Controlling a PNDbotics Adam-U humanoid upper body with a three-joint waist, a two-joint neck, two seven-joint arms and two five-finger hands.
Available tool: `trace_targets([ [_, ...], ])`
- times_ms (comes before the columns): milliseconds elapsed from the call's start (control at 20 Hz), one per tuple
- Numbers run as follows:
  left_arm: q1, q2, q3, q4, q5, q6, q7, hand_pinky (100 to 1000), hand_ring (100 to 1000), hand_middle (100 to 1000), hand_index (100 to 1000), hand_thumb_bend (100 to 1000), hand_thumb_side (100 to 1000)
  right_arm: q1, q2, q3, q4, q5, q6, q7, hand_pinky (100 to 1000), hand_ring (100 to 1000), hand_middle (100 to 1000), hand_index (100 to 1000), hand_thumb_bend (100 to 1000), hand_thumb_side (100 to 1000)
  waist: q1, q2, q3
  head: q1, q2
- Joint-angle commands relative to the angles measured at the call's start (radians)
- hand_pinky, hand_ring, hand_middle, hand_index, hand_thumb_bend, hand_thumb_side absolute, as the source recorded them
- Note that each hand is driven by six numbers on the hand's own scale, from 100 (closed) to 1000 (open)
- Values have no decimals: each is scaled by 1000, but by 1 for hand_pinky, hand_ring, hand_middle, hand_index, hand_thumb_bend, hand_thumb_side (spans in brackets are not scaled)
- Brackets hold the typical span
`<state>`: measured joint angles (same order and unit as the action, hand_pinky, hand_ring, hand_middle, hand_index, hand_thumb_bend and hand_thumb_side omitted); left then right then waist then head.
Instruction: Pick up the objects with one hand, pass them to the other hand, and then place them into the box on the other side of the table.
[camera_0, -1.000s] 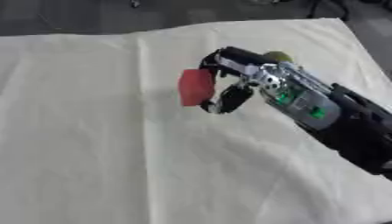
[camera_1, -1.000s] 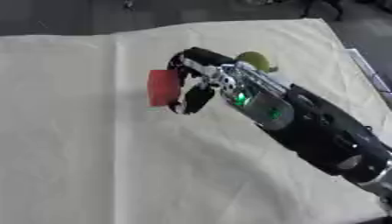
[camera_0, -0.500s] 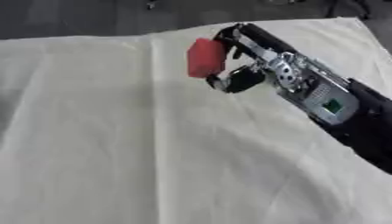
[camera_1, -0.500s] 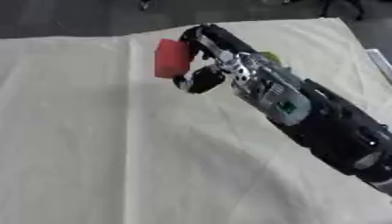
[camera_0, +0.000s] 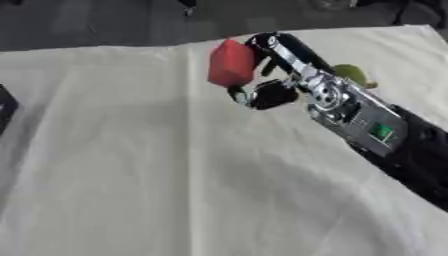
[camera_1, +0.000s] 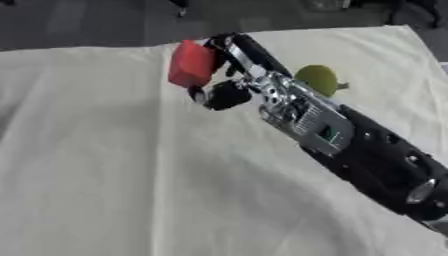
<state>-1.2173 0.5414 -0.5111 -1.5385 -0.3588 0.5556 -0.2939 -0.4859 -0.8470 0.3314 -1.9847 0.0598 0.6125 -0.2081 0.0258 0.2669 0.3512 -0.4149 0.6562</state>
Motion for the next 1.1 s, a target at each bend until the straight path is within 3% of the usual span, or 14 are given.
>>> trace_targets([
  [50, -50, -36, -62, -27, 24, 21, -47, 789, 748, 755, 823, 468, 374, -25, -8, 4, -15, -18, 6, -29, 605, 687, 459, 606, 343, 100, 12, -42, 7, -4, -10],
  [300, -98, -106, -134, -44, 2, 62, -119, 803, 773, 777, 845, 595, 381, -40, 7, 29, -15, -26, -15, -35, 611, 688, 459, 606, 340, 100, 6, -42, 14, -24, -3],
  [550, -133, -177, -183, -35, -42, 82, -146, 811, 779, 782, 850, 640, 382, -45, 14, 50, -15, 10, -55, -26, 615, 689, 459, 605, 336, 100, 3, -43, 16, -35, 6],
  [650, -135, -185, -186, -32, -52, 82, -149, 811, 779, 782, 850, 640, 382, -45, 15, 52, -15, 18, -59, -23, 615, 689, 459, 605, 336, 100, 3, -43, 16, -36, 7],
  [900, -148, -248, -211, -34, -67, 61, -177, 826, 796, 789, 855, 773, 412, -67, 28, 69, -15, 42, -99, 10, 629, 695, 460, 606, 335, 100, -3, -37, 18, -37, 8],
  [1100, -143, -276, -222, -8, -107, 32, -196, 829, 803, 792, 855, 796, 377, -71, 38, 72, -15, 59, -128, 44, 628, 695, 460, 606, 334, 100, -7, -33, 23, -20, 3],
])
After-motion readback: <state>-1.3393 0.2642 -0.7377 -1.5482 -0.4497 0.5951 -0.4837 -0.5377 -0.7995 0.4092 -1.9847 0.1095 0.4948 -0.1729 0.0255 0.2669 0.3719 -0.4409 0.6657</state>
